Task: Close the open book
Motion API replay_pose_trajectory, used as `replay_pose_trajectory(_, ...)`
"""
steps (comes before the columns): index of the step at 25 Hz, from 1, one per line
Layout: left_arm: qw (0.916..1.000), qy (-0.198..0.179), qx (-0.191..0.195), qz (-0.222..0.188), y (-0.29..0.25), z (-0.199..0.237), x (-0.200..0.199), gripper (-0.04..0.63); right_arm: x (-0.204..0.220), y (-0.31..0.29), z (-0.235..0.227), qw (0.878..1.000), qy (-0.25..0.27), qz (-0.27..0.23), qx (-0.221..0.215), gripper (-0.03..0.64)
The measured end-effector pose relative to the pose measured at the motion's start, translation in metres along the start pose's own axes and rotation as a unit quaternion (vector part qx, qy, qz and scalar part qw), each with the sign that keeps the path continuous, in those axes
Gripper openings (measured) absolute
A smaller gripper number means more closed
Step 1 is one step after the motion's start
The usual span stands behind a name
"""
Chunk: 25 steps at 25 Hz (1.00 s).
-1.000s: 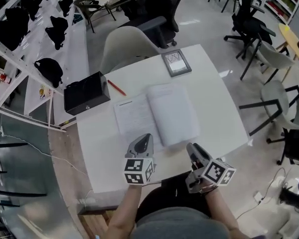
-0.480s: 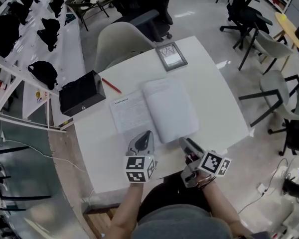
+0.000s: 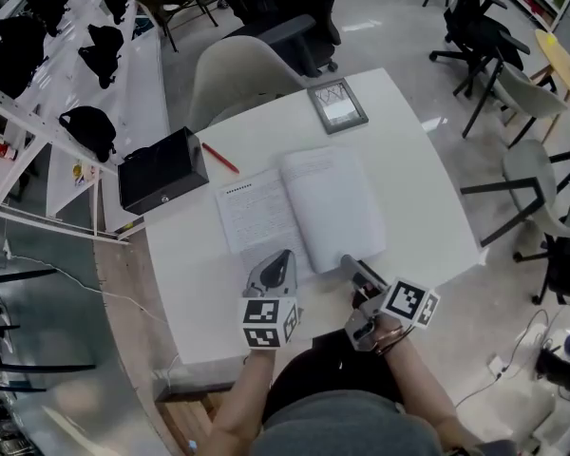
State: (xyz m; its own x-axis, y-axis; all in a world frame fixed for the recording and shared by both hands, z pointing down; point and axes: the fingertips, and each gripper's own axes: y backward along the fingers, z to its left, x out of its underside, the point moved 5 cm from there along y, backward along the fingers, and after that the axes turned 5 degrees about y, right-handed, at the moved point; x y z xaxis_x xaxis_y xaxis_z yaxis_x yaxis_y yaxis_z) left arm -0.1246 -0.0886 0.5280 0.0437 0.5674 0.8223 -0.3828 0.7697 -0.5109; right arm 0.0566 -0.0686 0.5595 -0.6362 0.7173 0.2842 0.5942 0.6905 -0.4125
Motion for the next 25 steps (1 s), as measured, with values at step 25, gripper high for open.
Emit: replay_pose_trajectory(25,0.9996,0.021,-0.015,-0.009,0.010,0.011,0.003,0.008,-0.009,-0.002,0.007,0.999,0.035,-0.021,-0.020,0.096)
